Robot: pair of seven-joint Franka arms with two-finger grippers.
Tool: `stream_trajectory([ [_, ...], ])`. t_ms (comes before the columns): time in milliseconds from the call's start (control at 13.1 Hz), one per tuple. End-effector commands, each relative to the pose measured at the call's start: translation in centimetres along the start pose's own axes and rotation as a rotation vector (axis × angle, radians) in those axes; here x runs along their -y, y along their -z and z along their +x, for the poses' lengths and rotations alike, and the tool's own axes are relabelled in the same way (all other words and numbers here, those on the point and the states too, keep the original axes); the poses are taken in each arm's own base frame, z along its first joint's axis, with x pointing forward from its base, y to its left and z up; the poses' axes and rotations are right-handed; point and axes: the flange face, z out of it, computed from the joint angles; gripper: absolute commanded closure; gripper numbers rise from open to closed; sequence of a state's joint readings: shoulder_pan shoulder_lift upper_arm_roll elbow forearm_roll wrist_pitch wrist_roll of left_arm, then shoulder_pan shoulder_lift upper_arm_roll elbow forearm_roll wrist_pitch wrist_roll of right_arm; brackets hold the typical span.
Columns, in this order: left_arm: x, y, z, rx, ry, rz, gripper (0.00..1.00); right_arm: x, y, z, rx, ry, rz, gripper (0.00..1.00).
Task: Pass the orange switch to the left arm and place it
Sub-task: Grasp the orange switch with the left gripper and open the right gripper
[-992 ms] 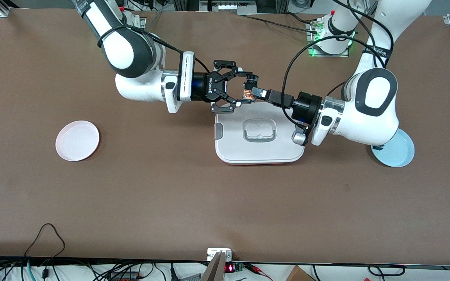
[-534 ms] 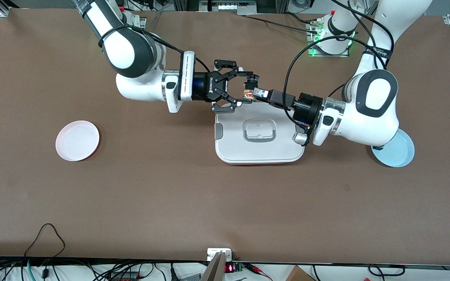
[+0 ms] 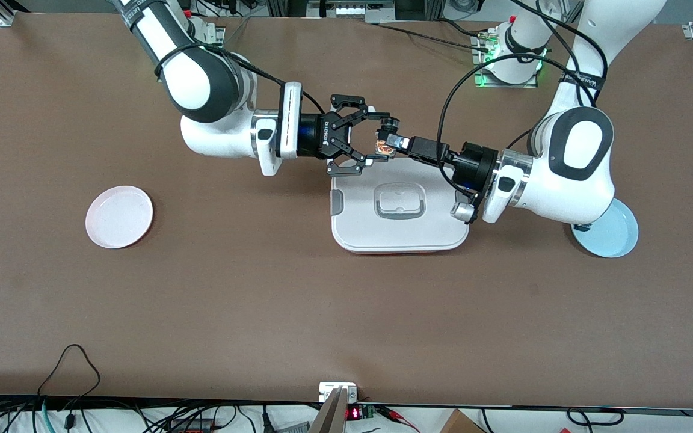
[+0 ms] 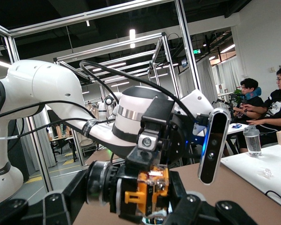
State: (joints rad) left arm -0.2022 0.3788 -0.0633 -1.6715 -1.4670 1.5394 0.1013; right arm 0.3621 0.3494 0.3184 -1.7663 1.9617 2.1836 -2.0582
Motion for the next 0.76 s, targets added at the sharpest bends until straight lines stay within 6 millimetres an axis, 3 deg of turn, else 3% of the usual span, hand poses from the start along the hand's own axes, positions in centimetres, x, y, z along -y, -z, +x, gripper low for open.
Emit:
stream_trajectory([
  [0, -0.19, -0.84, -0.92, 0.021, -0.004, 0.002, 0.53, -0.18, -0.39, 0.95, -0.024, 0.020, -0.013, 1.00],
  [305, -0.17, -0.78, -0.94, 0.023, -0.006, 0.003, 0.82, -0.39, -0.32, 0.60, -0.020, 0.015, -0.015, 1.00],
  [381, -0.17, -0.77, -0.92, 0.021, -0.006, 0.003, 0.84, -0.32, -0.39, 0.57, -0.019, 0.018, -0.013, 0.88],
  [458, -0.22, -0.78, -0.94, 0.023, -0.007, 0.004, 0.85, -0.49, -0.21, 0.60, -0.020, 0.022, -0.020, 0.02],
  [686, -0.19, -0.68, -0.88, 0.021, -0.007, 0.005, 0.85, -1.00, 0.33, 0.94, -0.027, 0.021, -0.028, 0.00],
])
